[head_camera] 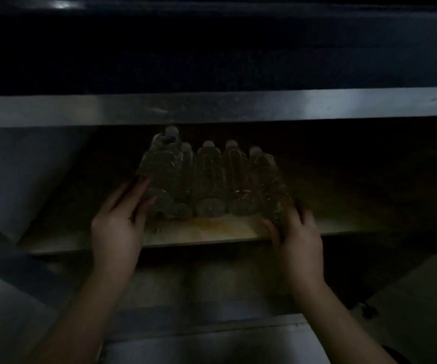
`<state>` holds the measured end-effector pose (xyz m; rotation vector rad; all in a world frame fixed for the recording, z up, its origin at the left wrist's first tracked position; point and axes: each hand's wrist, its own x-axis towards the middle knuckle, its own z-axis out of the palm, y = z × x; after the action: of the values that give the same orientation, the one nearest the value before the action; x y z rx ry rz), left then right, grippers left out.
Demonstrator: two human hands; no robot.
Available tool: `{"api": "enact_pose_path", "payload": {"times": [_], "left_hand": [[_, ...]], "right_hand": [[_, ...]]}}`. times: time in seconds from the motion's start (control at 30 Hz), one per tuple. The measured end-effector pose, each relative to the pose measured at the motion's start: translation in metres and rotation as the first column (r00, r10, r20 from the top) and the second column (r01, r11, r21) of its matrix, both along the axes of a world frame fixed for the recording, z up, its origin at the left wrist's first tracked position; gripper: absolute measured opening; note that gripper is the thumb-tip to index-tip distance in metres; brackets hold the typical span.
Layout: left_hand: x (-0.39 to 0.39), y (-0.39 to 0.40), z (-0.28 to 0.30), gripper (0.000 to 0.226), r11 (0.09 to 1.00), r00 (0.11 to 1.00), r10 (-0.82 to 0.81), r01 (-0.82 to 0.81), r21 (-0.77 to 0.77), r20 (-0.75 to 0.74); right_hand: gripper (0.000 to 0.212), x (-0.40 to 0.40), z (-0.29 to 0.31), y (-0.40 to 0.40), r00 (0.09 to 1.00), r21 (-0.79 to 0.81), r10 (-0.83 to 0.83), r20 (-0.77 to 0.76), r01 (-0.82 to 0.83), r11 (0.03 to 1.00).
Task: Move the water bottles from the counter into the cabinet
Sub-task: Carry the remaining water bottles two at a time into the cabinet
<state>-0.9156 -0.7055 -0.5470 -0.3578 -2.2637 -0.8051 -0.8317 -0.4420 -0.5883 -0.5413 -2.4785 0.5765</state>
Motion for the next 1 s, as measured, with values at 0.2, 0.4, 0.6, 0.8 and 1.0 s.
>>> {"api": "enact_pose_path", "payload": {"times": [0.2, 0.4, 0.6, 0.8, 1.0], "left_hand": [[-0.007, 0.007, -0.005, 0.038, 1.000, 1.000, 0.018, -0.018, 0.000, 0.001], [-0.007, 0.010, -0.010, 0.040, 0.999, 1.000, 0.030, -0.030, 0.012, -0.002], [-0.005, 0.012, -0.015, 0.042, 0.999, 0.999, 0.042, -0.042, 0.020, -0.008], [-0.002, 0.014, -0.016, 0.046, 0.998, 0.998, 0.056, -0.057, 0.028, 0.026], [0.005, 0.014, -0.014, 0.055, 0.998, 0.993, 0.035, -0.041, 0.051, 0.111]], "right_hand": [[0.059, -0.016, -0.002, 0.004, 0.999, 0.020, 0.030, 0.024, -0.031, 0.999], [0.062, -0.020, -0.002, 0.012, 0.997, -0.006, 0.037, 0.065, -0.037, 0.999], [0.062, -0.018, 0.001, 0.010, 0.996, 0.028, 0.048, 0.073, -0.050, 0.998], [0.060, -0.017, -0.003, 0.010, 0.997, 0.012, 0.026, 0.071, -0.026, 1.000], [0.058, -0.018, 0.000, 0.011, 0.997, 0.021, 0.067, 0.048, -0.068, 0.997]]}}
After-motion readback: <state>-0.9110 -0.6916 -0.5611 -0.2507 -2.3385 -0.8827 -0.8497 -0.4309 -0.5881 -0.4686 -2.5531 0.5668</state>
